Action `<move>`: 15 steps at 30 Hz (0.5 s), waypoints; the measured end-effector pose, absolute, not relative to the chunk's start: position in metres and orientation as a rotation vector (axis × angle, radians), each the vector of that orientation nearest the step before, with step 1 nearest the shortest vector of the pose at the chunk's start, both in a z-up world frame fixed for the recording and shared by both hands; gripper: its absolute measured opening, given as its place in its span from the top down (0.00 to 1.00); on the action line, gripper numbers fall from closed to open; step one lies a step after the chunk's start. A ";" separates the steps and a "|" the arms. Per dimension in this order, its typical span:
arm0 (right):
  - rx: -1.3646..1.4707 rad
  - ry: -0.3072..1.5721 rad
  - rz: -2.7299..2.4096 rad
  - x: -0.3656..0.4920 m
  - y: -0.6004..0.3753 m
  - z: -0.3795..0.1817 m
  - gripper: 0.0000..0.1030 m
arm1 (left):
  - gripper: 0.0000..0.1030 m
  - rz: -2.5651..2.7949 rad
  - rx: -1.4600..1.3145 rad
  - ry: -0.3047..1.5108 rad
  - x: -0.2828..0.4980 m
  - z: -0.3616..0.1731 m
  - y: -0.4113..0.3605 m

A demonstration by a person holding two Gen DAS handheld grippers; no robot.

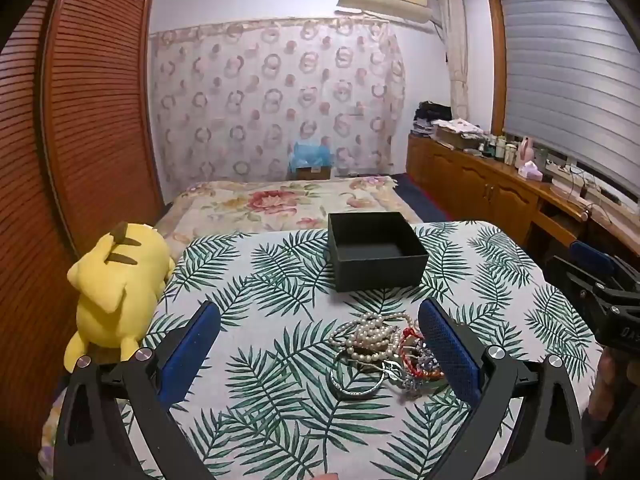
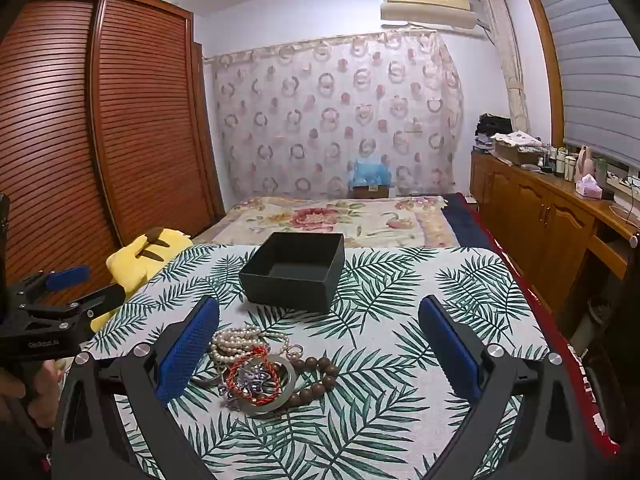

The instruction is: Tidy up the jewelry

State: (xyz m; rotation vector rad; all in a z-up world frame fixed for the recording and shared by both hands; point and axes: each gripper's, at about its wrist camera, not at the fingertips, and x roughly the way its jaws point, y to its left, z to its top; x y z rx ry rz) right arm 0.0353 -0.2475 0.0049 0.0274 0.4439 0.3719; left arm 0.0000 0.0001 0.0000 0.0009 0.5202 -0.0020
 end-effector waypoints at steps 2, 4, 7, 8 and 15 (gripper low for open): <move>0.028 0.444 0.372 0.035 -0.248 0.005 0.02 | 0.07 -0.001 0.002 0.519 0.000 0.000 0.000; 0.028 0.442 0.372 0.035 -0.248 0.005 0.02 | 0.07 -0.001 0.002 0.517 0.000 0.000 0.000; 0.027 0.442 0.371 0.035 -0.247 0.005 0.02 | 0.07 0.000 0.002 0.516 0.000 0.000 0.000; 0.027 0.443 0.371 0.035 -0.247 0.005 0.02 | 0.07 0.000 0.002 0.516 0.000 0.000 0.000; 0.026 0.442 0.370 0.035 -0.247 0.005 0.02 | 0.07 0.001 0.003 0.512 0.000 0.000 0.000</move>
